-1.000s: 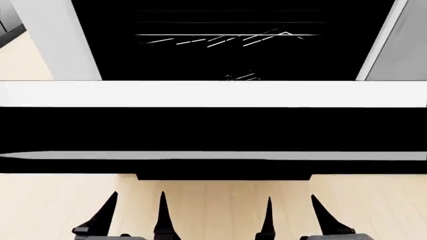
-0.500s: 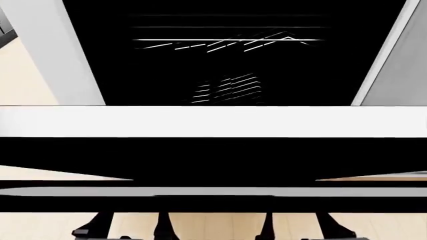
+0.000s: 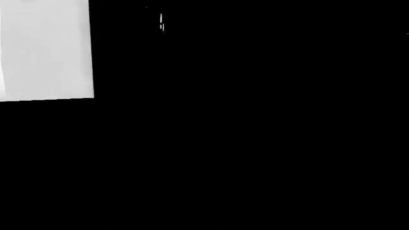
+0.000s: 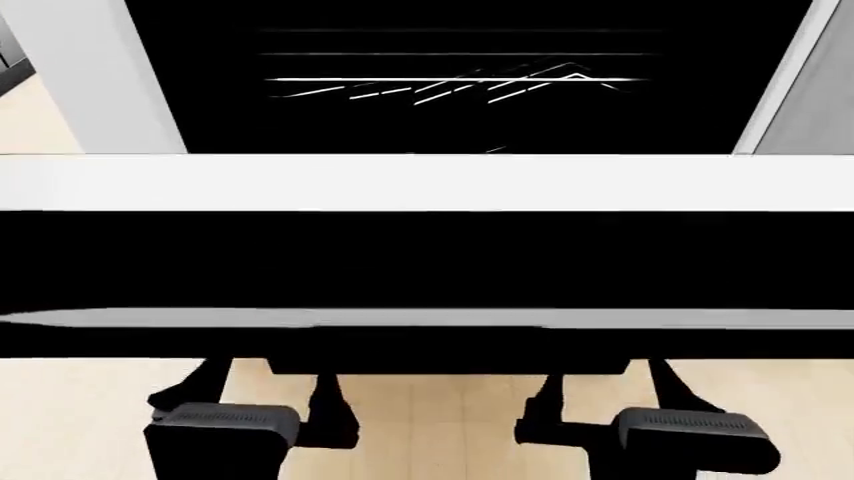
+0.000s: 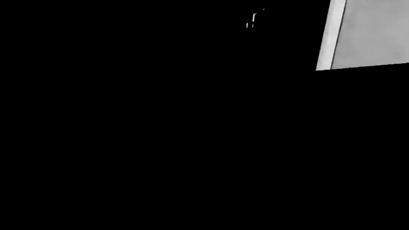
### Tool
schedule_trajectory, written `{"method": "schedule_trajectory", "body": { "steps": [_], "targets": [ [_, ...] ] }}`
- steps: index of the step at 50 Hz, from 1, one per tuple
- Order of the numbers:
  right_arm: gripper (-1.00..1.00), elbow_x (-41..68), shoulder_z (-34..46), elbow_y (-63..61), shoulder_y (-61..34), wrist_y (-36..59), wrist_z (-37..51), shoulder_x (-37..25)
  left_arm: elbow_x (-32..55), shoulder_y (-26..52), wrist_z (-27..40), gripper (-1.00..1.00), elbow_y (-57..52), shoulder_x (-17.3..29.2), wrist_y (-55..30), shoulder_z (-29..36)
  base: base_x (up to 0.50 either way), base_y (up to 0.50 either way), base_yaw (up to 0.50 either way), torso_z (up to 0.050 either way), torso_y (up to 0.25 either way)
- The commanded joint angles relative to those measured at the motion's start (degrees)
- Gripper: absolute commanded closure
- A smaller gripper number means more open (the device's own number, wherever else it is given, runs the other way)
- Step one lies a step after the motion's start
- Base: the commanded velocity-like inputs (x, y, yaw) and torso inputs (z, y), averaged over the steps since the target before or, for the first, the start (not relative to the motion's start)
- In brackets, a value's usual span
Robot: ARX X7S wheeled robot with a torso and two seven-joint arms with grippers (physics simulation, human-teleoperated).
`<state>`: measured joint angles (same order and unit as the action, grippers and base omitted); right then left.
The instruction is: Close the dishwasher door
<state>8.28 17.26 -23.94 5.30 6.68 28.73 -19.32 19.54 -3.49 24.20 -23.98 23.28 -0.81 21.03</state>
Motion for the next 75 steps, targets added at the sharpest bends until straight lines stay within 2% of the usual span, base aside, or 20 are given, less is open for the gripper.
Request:
{"method": "schedule_trajectory", "body": {
  "steps": [1, 9, 21, 28, 37, 42, 54, 59, 67, 75],
  "targets": [
    [-1.00, 1.45, -1.73, 4.29, -10.18, 6.44, 0.87, 1.93, 2.88, 11.58, -1.32, -1.00, 2.20, -0.90, -7.31, 0.28, 0.00, 0.00, 0.00, 0.000, 0.000],
    [-1.00, 0.94, -0.94, 8.64, -13.63, 6.46, 0.34, 2.57, 3.72, 13.89, -2.76, -1.00, 8.03, -2.30, -6.00, -0.09, 0.00, 0.00, 0.00, 0.000, 0.000],
    [-1.00, 0.22, 1.03, 11.54, -24.10, 12.08, -2.22, 2.33, 6.24, 20.22, -2.30, -1.00, 12.44, -4.10, -10.32, -0.85, 0.00, 0.00, 0.00, 0.000, 0.000],
    [-1.00, 0.55, 2.71, 17.19, -29.03, 13.68, -4.58, 3.21, 7.13, 23.75, -2.36, -1.00, 16.44, -5.19, -12.05, -1.20, 0.00, 0.00, 0.00, 0.000, 0.000],
    [-1.00, 0.42, 3.49, 21.65, -33.07, 14.65, -5.41, 4.05, 7.91, 26.19, -3.34, -1.00, 21.48, -6.41, -12.23, -1.32, 0.00, 0.00, 0.00, 0.000, -0.002],
    [-1.00, -0.33, 4.47, 30.30, -38.48, 14.36, -6.43, 5.64, 9.34, 29.23, -3.84, -1.00, 26.16, -7.94, -12.37, -2.45, 0.00, 0.00, 0.00, 0.000, 0.000],
    [-1.00, -2.56, 7.18, 57.35, -50.39, 8.13, -8.01, 11.39, 7.65, 46.10, -9.65, -1.00, 52.10, -13.24, -11.67, -1.36, 0.00, 0.00, 0.00, 0.000, -0.002],
    [-1.00, -3.77, 7.95, 69.78, -56.20, 3.28, -7.68, 13.96, 7.79, 49.88, -11.96, -1.00, 61.73, -15.03, -9.09, -2.03, 0.00, 0.00, 0.00, 0.000, -0.002],
    [-1.00, -4.16, 8.69, 82.69, -61.02, -2.56, -8.08, 16.14, 7.89, 51.52, -13.79, -1.00, 66.48, -15.67, -8.11, -1.78, 0.02, 0.00, 0.00, 0.000, -0.005],
    [-1.00, -3.93, 9.37, 88.26, -63.05, -4.78, -7.83, 16.85, 8.16, 51.50, -14.69, -1.00, 67.19, -15.86, -8.46, -1.20, 0.06, 0.00, 0.01, 0.000, -0.009]
  ]
}}
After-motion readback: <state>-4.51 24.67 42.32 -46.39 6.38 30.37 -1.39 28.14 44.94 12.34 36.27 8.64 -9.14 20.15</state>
